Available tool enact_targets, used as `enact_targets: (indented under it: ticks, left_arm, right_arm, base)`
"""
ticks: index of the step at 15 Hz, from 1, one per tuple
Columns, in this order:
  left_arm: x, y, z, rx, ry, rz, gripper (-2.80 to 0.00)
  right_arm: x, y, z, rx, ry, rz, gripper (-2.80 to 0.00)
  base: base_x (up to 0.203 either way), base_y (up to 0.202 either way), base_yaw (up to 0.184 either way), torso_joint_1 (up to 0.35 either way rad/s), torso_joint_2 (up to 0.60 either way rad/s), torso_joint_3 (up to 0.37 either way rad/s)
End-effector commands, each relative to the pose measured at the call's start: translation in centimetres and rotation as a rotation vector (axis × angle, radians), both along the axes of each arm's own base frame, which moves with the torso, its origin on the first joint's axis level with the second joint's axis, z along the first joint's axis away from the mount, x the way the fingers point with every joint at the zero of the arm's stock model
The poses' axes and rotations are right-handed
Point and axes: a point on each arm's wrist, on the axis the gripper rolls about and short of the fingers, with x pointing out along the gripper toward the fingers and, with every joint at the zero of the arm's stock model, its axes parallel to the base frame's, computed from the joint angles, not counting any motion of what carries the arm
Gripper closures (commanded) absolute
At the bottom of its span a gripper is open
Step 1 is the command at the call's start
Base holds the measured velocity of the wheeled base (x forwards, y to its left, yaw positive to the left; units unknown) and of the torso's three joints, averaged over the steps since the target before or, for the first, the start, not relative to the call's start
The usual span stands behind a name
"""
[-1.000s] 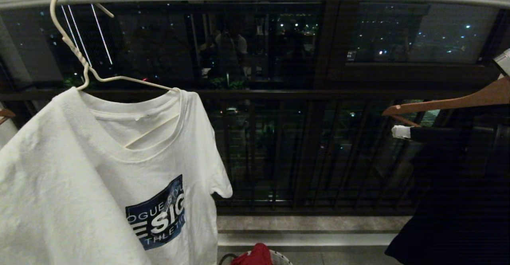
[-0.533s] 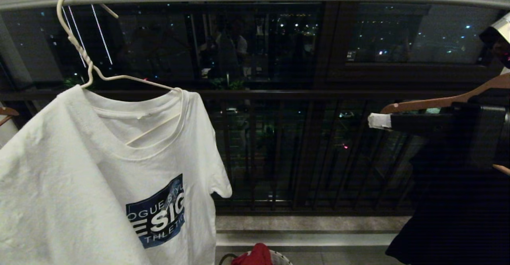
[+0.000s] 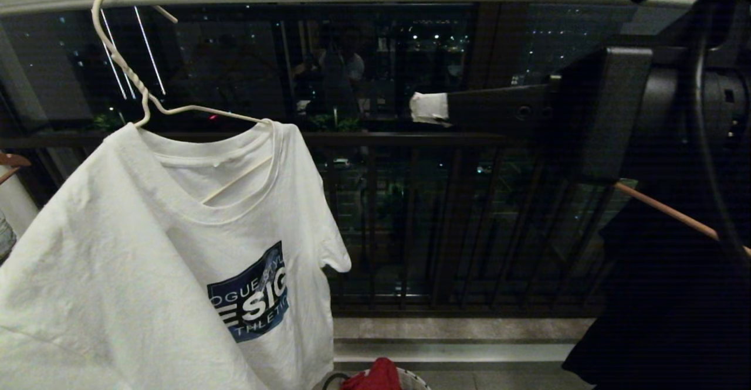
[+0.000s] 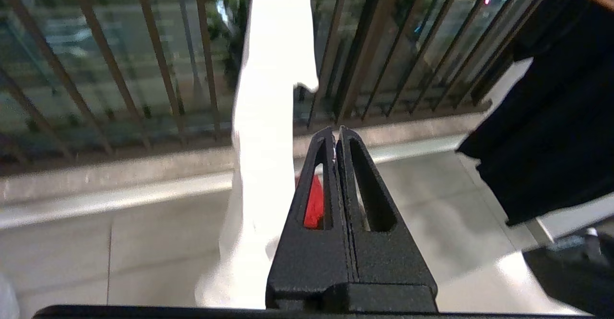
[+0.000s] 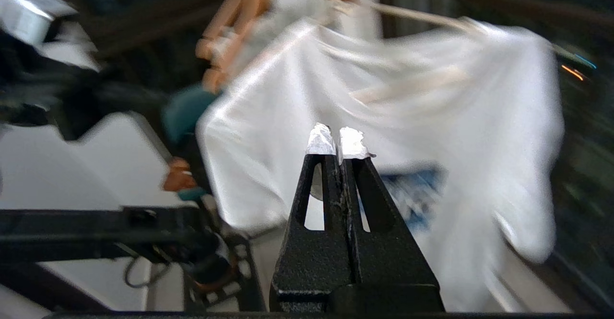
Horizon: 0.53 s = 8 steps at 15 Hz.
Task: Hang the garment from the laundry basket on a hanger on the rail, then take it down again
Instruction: Take the clothes off the clothes rack
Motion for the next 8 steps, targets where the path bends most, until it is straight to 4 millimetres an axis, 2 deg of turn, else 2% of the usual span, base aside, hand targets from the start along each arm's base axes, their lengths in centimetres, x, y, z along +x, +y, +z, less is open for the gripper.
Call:
enact_targets:
  ticks: [1,8]
  left_arm:
    - [-0.7,0.0,-0.4,-0.001,0.014,0.003,0.0]
    - [-1.6,0.0,-0.5,0.004,-0.007,0.027,0.0]
  right_arm:
    - [1.6,3.5,-0.8,0.01,-0.011,0.053,0.0]
    - [3.8,10.0,-1.1,0.092,-0.088,0.139,0.0]
  base:
    - [0.0,0.0,0.0,0.0,0.0,0.0]
    - [0.0,0.0,0.0,0.0,0.0,0.0]
